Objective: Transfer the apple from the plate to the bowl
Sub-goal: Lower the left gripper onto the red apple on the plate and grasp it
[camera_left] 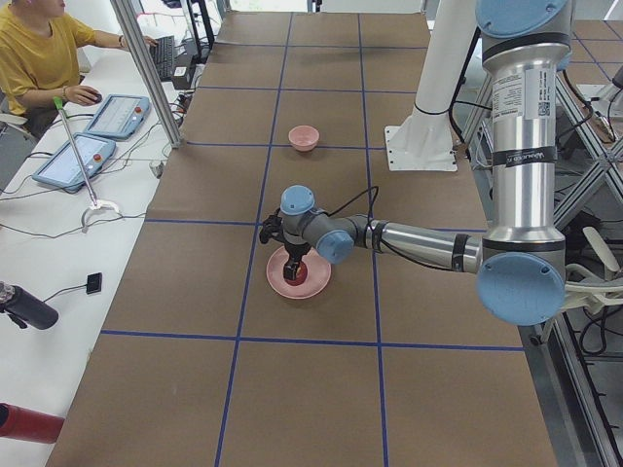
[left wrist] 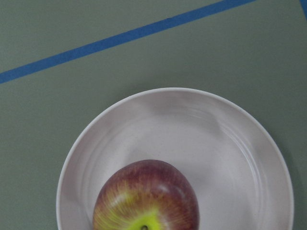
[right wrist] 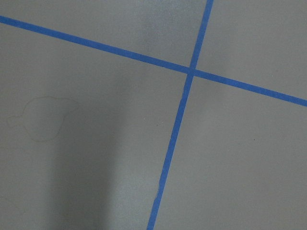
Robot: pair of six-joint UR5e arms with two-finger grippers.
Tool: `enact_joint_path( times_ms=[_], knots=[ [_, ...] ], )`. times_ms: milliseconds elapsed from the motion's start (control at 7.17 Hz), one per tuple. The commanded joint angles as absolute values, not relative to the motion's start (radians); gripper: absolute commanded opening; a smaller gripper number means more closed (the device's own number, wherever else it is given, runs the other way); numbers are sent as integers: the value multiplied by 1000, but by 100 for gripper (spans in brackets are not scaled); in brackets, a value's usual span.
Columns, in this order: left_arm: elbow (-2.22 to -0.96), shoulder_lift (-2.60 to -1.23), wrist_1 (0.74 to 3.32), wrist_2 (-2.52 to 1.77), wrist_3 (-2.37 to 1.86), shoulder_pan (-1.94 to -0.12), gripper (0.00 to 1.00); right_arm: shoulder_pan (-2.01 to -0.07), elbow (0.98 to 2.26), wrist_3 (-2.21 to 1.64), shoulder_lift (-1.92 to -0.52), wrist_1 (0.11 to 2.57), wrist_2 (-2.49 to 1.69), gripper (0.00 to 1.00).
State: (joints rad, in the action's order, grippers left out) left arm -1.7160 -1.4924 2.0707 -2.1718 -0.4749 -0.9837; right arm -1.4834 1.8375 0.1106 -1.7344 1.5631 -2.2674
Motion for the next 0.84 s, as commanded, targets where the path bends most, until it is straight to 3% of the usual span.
enact_joint_path(
  times_ms=[0, 698],
  knots=[
    [-1706, -1497, 2071, -2169, -474, -992, 98, -1483, 1838, 110, -1735, 1563, -2267, 100],
    [-1597, -1562, 2082, -2177, -488, -986, 98, -1483, 1838, 110, -1735, 1563, -2267, 100]
  ],
)
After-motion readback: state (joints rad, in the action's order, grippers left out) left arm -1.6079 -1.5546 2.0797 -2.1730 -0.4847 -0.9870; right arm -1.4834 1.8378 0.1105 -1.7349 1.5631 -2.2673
